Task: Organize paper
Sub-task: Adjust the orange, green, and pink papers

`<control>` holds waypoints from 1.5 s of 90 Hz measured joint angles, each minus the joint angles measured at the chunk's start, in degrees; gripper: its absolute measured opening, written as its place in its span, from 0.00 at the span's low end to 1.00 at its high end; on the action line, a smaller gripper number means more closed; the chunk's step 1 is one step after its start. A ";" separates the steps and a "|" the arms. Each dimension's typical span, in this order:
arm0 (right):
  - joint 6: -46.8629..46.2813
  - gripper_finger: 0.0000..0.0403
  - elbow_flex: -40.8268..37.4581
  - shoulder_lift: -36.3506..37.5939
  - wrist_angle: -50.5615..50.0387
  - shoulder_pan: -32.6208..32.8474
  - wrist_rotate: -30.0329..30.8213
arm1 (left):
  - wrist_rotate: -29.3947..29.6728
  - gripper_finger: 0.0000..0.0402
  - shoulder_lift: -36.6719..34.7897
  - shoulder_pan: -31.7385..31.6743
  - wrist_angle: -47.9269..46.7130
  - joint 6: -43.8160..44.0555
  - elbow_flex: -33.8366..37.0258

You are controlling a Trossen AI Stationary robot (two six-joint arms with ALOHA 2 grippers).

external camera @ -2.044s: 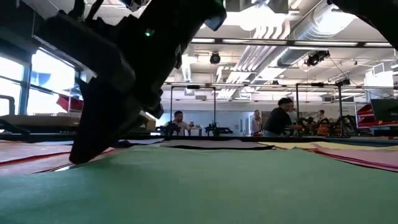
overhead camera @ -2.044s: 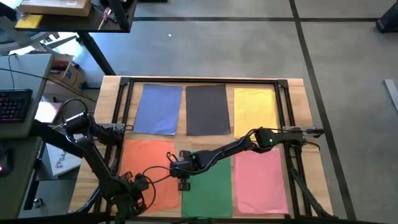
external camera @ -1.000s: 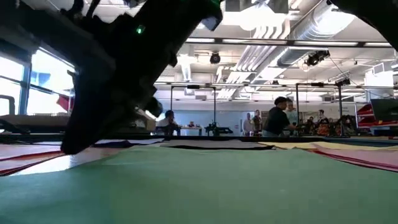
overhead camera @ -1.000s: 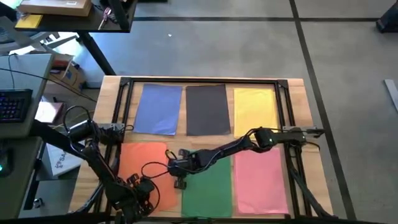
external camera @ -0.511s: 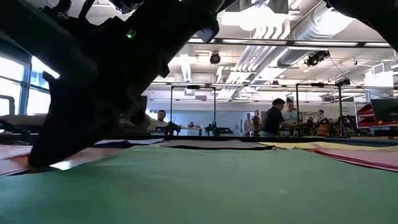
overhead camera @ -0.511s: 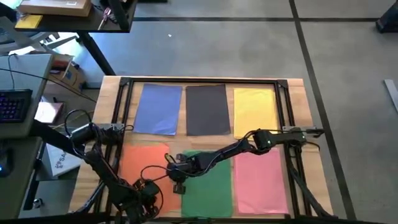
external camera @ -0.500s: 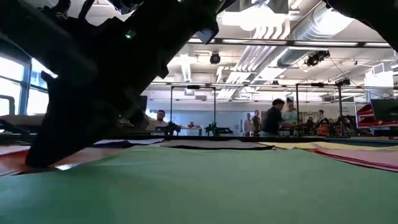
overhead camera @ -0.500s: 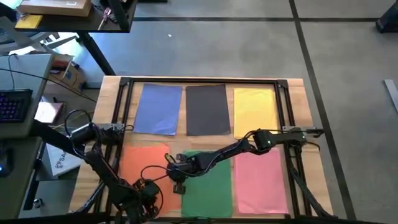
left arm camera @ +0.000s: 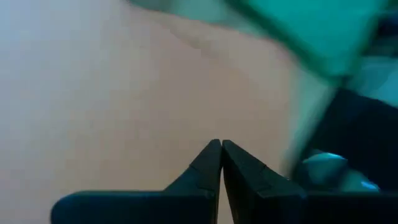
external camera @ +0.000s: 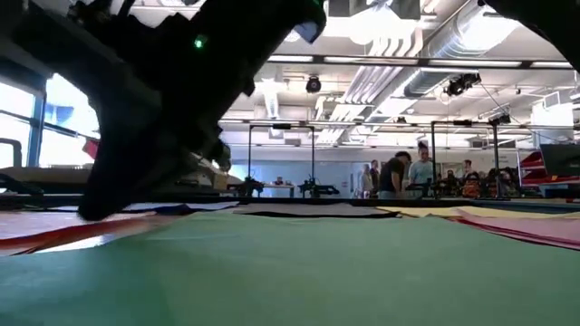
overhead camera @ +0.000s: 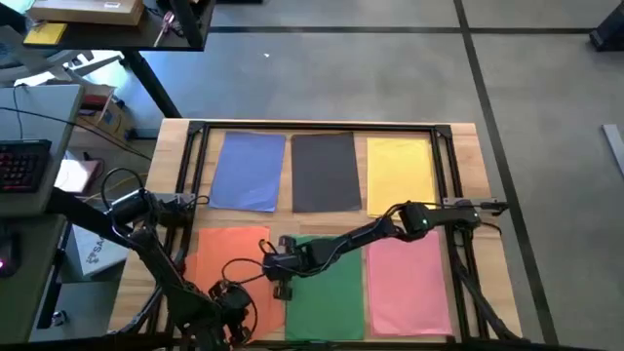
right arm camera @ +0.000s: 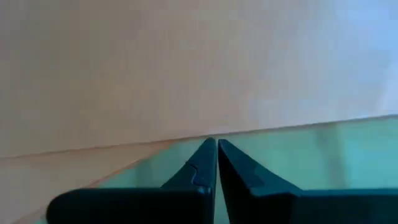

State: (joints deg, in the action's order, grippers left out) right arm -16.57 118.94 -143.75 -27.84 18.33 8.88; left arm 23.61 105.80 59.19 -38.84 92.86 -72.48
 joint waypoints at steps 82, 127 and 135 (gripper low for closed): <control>10.56 0.00 0.17 -4.14 12.51 -3.37 -8.04 | -9.80 0.00 17.62 7.33 4.39 9.96 -12.81; 12.55 0.00 0.49 -3.18 1.80 -2.11 -8.92 | -18.31 0.00 17.92 10.94 -6.63 15.51 -13.01; 12.56 0.00 0.35 -2.72 1.02 -1.78 -9.01 | -18.88 0.00 17.92 11.12 -7.76 15.80 -13.02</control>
State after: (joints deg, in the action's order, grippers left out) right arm -4.01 119.30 -146.48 -26.82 16.55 -0.13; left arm 4.73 123.72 70.31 -46.60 108.67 -85.49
